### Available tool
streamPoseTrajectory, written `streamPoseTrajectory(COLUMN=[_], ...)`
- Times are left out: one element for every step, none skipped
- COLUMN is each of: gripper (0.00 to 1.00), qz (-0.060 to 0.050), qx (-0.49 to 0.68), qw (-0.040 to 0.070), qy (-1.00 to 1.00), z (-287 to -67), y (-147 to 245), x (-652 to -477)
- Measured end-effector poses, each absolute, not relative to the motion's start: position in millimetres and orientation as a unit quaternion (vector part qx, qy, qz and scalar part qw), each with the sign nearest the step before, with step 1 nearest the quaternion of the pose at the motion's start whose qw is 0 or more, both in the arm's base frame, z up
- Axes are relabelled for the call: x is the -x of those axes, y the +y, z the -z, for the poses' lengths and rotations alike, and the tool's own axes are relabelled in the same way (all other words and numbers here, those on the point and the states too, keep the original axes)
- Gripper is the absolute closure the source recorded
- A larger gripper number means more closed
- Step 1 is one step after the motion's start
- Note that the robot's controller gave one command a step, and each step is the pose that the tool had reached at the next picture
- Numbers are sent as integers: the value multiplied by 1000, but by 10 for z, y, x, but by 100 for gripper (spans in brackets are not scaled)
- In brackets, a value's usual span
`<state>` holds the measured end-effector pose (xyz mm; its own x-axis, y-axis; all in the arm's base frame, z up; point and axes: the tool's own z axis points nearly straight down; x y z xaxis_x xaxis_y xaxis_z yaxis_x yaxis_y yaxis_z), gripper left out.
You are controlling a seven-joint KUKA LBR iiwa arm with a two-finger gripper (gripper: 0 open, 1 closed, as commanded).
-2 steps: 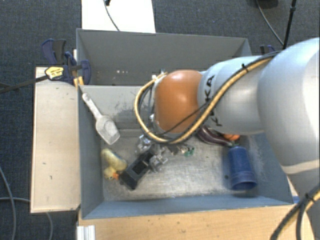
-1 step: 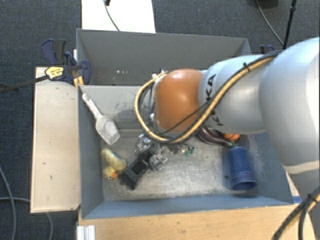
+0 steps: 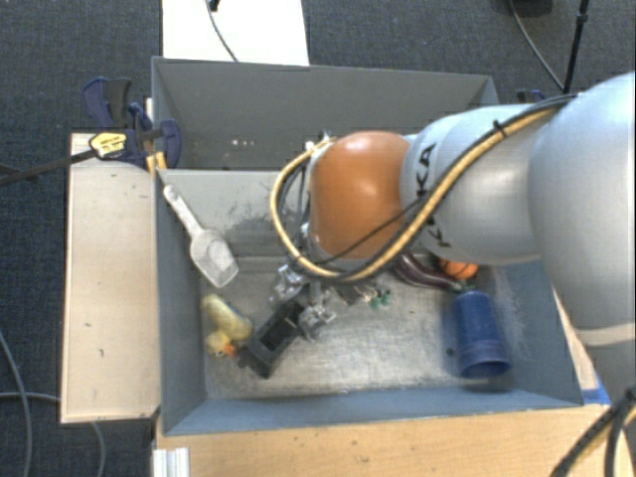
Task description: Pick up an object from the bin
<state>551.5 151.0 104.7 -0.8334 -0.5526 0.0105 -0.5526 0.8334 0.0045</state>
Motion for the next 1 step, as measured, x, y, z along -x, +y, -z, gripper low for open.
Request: streamPoseTrajectory(gripper=[100], qz=[0], qx=[-289], qw=[5], qy=[-957], z=[-1264], y=[1511], x=[-5518])
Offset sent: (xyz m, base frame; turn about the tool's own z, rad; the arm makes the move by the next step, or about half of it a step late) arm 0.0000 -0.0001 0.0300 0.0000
